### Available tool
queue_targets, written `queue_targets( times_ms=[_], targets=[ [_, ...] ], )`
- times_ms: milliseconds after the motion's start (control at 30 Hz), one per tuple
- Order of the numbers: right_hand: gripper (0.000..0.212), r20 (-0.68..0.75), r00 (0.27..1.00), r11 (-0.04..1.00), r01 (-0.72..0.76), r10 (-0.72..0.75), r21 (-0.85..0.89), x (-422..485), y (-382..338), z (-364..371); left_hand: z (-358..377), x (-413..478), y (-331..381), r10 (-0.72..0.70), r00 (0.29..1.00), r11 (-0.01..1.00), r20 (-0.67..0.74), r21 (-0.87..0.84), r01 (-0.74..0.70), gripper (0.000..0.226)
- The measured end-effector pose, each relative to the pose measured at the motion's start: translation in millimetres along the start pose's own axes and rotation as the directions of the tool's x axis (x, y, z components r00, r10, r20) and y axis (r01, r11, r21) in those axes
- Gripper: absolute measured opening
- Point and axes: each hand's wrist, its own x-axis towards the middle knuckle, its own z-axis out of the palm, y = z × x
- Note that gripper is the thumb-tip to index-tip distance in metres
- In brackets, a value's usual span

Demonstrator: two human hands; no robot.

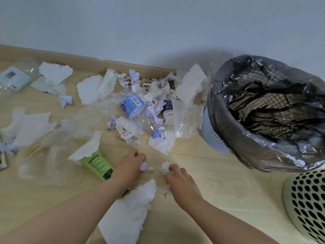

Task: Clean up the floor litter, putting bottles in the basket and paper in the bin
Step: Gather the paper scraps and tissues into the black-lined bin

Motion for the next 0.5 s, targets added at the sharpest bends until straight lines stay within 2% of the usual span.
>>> queue_targets(
  times_ms=[100,200,333,400,500],
  targets=[
    [0.045,-0.021,0.998,0.998,-0.055,0.056,0.023,0,6,1,1,-3,4,0.022,0.997,0.999,0.072,0.042,-0.025,0.016],
    [0.046,-0.013,0.992,0.989,-0.121,0.123,0.081,4,11,1,2,-1,7,0.004,0.998,1.000,0.065,-0.018,-0.003,0.010],
    [0.038,0.027,0.979,0.956,-0.202,0.201,0.211,7,15,-7,-1,0,15,-0.017,1.000,0.993,0.027,-0.115,0.020,0.028],
    [0.034,-0.015,0.972,0.955,-0.226,0.234,0.194,8,18,-14,-2,0,19,-0.024,1.000,0.989,0.008,-0.145,0.025,0.035],
    [0.033,-0.079,0.952,0.937,-0.273,0.296,0.218,11,22,-27,-4,3,21,-0.044,0.999,0.983,-0.001,-0.176,0.043,0.034]
  ],
)
